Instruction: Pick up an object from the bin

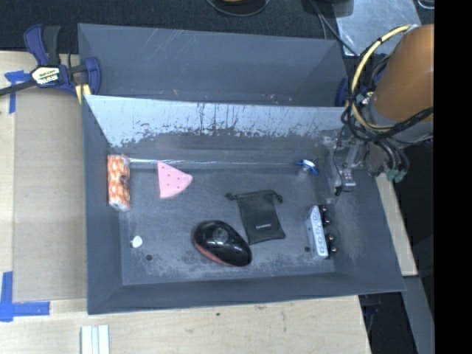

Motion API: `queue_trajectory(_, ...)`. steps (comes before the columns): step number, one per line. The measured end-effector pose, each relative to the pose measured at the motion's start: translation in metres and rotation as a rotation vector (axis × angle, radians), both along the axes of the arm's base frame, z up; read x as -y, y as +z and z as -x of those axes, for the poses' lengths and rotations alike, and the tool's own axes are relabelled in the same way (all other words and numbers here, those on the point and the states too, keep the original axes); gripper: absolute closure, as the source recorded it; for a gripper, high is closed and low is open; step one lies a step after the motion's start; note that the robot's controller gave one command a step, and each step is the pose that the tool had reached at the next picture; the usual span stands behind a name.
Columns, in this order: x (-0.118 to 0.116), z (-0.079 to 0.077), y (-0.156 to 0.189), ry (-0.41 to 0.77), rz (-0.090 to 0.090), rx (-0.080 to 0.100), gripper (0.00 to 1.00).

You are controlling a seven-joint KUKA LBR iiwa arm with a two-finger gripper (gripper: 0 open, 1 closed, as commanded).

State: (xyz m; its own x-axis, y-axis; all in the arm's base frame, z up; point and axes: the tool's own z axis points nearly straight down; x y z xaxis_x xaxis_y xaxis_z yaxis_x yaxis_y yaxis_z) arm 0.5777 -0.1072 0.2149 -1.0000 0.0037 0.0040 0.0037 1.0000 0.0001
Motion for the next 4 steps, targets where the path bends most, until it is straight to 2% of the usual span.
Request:
queue_trajectory(1, -0.001, -0.001, 0.005, 0.003, 0.001, 0.008, 0.00)
queue_trajectory(2, -0.046, -0.045, -0.098, 0.006, 0.001, 0.008, 0.00)
queue_trajectory(3, -0.052, -0.037, -0.121, -0.109, 0.000, 0.002, 0.00)
queue_trajectory(4, -0.089, -0.005, -0.123, -0.247, -0.001, 0.008, 0.00)
